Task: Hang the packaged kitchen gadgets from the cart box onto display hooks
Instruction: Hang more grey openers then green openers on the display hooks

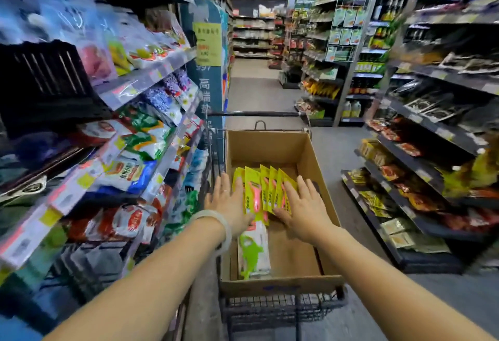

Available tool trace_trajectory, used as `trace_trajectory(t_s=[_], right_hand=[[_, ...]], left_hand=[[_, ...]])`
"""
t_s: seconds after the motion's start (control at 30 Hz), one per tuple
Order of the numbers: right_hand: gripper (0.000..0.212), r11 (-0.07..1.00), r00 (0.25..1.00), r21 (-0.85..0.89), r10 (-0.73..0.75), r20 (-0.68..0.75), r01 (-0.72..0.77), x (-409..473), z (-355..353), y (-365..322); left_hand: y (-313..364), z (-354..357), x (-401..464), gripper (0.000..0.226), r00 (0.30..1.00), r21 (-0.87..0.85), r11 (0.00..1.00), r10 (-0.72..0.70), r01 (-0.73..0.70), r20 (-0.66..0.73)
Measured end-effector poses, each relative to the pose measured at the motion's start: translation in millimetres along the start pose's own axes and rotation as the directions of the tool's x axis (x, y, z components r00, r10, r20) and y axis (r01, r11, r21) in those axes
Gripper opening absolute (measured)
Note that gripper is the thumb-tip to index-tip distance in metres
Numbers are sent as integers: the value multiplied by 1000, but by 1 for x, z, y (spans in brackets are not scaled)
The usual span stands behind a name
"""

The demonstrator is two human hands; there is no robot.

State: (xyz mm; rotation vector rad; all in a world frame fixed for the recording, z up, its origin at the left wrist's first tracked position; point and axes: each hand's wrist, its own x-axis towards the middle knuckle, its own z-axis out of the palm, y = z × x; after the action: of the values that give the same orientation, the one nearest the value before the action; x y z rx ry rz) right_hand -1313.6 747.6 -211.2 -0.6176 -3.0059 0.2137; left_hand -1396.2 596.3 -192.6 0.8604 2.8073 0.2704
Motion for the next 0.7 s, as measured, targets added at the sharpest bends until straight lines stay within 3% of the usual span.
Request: trace_trajectory(t_s=[0.13, 0.3, 0.5, 0.7], right_hand=[[74, 996, 994, 41, 79, 74, -82, 28, 29, 18], [78, 983, 975, 136, 97, 198, -125, 66, 64, 33], [68, 958, 900, 227, 61, 431, -174, 111, 144, 40], [59, 939, 804, 246, 50, 593, -240, 134, 217, 46]], left_hand=[[-5, 24, 43, 90, 996, -1, 1000, 12, -12, 91], [-9, 58, 83, 83, 983, -126, 992, 17, 6, 181], [-18, 126, 110, 78, 934, -290, 938, -79, 187, 348], [-29, 184, 133, 78, 884, -322, 884, -181, 339, 432]])
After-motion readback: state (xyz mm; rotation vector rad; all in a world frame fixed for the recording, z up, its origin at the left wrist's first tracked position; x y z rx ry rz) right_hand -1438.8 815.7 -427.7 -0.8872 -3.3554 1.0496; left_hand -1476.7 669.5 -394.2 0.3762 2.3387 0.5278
